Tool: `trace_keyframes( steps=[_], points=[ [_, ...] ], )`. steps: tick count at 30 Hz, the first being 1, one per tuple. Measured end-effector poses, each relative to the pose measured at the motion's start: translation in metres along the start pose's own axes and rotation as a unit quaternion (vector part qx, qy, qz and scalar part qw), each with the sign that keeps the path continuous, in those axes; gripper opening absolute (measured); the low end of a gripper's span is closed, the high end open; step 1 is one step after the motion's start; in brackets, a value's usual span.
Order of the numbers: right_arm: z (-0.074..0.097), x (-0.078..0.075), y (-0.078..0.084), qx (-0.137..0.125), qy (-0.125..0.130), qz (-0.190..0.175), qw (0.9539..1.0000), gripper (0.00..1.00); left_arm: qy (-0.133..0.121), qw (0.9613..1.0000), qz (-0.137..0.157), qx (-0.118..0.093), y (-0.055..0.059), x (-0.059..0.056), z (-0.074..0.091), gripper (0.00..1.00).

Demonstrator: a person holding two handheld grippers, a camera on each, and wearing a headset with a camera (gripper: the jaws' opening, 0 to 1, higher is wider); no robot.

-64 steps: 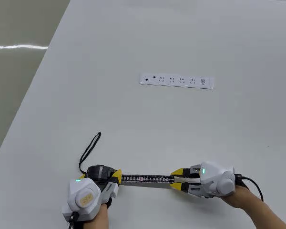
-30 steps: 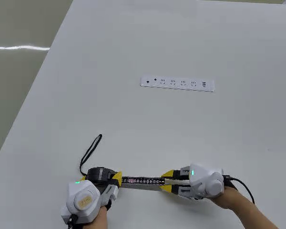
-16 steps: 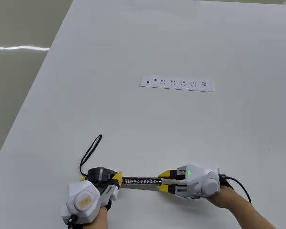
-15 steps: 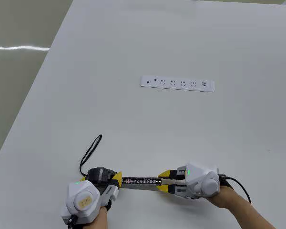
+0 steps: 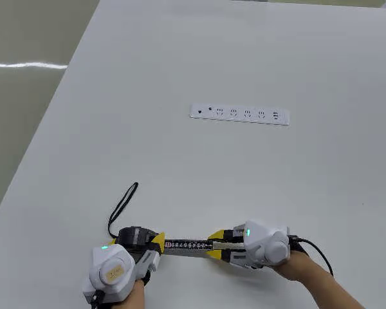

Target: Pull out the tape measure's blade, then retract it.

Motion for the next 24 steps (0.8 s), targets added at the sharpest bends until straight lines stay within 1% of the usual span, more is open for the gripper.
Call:
trace_keyframes(
  steps=[11,17,24],
  points=[
    [-0.006,0.001,-0.006,-0.005,-0.002,0.000,1.0000,0.13,0.006,1.0000,0.000,0.000,0.001,0.001,-0.001,0.62],
    [-0.011,0.002,-0.006,-0.006,-0.004,-0.002,1.0000,0.13,0.008,1.0000,-0.006,0.001,0.001,0.001,-0.001,0.62],
    [-0.018,0.002,-0.010,-0.009,-0.006,-0.002,0.9999,0.13,0.010,0.9999,-0.003,0.003,0.001,0.001,-0.001,0.62]
  ],
)
Point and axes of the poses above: the centre of the closed fingertips' face, and the gripper's own axes: z roughly backward along the fingers, x roughly to its left, y roughly out of its underside, the point moved 1 cm from there along z, roughly backward along the fingers, and after that the axes turned 12 degrees about -y, right-handed, at the moved point
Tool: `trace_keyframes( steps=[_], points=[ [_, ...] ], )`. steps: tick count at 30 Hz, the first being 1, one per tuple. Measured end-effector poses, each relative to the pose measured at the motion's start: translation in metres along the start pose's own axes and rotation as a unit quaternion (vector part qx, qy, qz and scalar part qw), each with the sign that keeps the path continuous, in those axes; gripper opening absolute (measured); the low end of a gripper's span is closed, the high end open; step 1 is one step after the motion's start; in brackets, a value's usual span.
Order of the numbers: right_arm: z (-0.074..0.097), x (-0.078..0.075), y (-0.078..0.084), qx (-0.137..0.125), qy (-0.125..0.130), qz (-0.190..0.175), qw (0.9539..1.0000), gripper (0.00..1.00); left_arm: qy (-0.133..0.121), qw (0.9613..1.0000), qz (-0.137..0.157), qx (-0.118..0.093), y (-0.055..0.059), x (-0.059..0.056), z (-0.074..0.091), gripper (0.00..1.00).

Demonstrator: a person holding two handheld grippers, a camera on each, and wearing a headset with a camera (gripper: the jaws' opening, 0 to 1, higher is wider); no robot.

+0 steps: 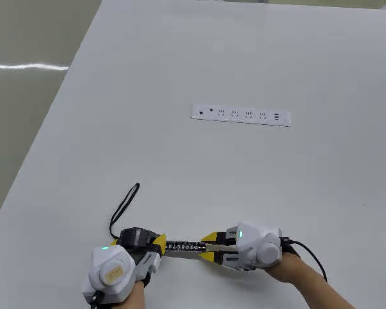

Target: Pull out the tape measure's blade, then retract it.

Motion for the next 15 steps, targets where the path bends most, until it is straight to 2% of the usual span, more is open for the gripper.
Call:
trace_keyframes(
  steps=[15],
  points=[
    [-0.015,-0.001,-0.011,-0.006,-0.003,0.001,1.0000,0.13,0.004,0.9999,0.010,0.002,-0.001,0.001,0.001,0.62]
  ],
)
Point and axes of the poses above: the centre of the closed fingertips' face, and the gripper's own axes: z roughly backward along the fingers, x roughly to its left, y roughly out of its underside, the point moved 1 cm from there along z, roughly backward along the fingers, and after that the axes turned 12 degrees about -y, right-handed, at the moved point
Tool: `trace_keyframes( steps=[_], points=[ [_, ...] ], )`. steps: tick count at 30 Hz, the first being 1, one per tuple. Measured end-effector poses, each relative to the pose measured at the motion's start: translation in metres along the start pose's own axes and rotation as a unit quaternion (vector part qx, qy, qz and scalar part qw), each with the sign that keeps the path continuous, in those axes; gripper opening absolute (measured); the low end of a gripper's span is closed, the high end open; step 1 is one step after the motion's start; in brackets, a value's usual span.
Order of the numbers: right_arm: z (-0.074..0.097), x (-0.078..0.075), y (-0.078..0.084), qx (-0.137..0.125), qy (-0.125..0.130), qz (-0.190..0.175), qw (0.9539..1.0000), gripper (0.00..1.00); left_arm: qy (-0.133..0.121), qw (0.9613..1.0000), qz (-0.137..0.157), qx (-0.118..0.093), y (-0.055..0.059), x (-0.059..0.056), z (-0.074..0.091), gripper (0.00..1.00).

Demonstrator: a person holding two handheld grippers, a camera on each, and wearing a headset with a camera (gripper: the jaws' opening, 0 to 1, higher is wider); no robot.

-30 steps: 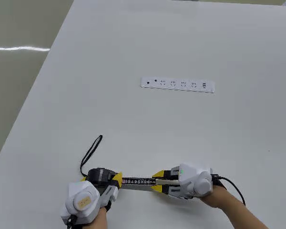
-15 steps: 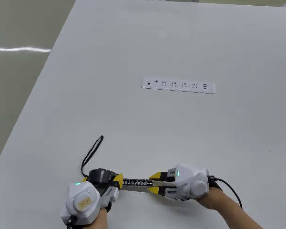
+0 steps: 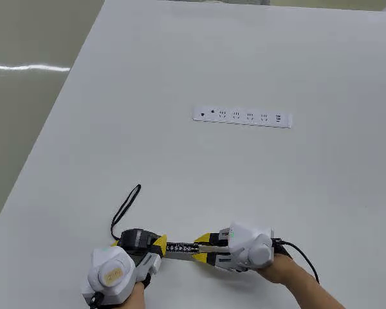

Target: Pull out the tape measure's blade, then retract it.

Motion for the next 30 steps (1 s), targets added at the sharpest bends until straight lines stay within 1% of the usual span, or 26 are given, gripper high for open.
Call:
trace_keyframes(
  steps=[30],
  points=[
    [-0.027,-0.003,-0.014,0.002,-0.010,0.006,0.9999,0.13,0.008,0.9999,0.011,0.005,0.000,0.001,0.000,0.62]
  ],
)
Point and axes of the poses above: the centre of the closed fingertips' face, and the gripper's own axes: z roughly backward along the fingers, x roughly to its left, y roughly out of its underside, the point moved 1 cm from there along z, roughly backward along the fingers, and after that the axes turned 12 degrees about -y, right-handed, at the moved point
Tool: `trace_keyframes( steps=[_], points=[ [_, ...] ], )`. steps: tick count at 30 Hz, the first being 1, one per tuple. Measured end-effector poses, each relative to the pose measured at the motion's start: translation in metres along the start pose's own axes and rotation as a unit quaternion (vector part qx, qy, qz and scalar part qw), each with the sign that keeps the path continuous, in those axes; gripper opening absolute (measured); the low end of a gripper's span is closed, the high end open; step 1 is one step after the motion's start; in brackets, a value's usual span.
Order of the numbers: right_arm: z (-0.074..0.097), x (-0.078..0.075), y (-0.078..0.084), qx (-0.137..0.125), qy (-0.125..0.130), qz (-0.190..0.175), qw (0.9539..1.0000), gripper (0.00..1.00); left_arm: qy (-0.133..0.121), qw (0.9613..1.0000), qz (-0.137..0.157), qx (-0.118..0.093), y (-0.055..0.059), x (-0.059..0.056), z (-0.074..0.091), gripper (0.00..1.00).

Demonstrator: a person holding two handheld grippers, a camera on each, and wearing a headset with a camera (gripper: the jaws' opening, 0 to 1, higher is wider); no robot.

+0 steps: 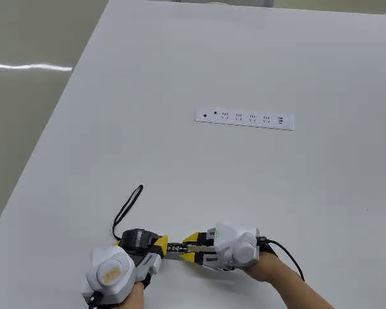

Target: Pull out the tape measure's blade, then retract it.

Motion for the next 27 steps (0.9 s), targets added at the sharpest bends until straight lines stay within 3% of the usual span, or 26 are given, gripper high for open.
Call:
trace_keyframes(
  steps=[27],
  points=[
    [-0.020,-0.002,-0.009,0.004,-0.007,0.003,1.0000,0.13,0.005,1.0000,0.004,0.003,0.000,0.000,0.000,0.62]
  ],
)
Point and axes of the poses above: the centre of the closed fingertips' face, and the gripper's own axes: z roughly backward along the fingers, x roughly to its left, y roughly out of its underside, the point moved 1 cm from there along z, roughly backward along the fingers, and after that the axes turned 12 degrees about -y, right-handed, at the moved point
